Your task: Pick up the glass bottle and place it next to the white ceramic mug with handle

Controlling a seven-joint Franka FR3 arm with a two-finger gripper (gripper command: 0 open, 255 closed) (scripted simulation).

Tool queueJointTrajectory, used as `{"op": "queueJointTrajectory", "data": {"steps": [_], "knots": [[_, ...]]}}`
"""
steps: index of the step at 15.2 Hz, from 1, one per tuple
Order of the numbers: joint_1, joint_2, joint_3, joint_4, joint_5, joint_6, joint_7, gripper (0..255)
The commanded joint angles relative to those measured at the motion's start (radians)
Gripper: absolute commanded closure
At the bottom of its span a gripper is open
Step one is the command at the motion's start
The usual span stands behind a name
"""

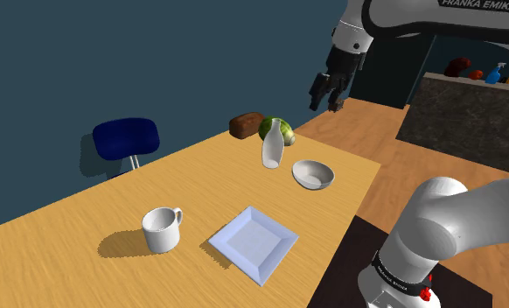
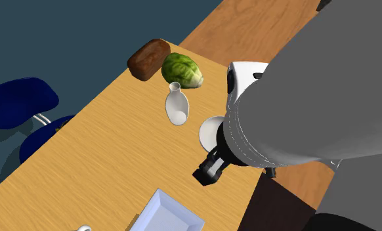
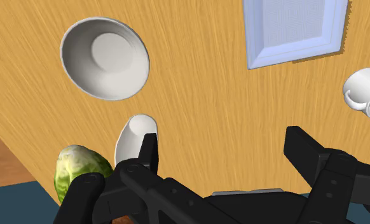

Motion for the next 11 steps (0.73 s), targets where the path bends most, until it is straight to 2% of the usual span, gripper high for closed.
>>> {"op": "queueJointTrajectory", "data": {"steps": [1, 11], "knots": [[0.0, 0.0, 0.0, 0.0, 0.0, 0.0, 0.0, 0], [-0.005, 0.297, -0.129, 0.047, -0.025, 0.248, -0.146, 0]]}}
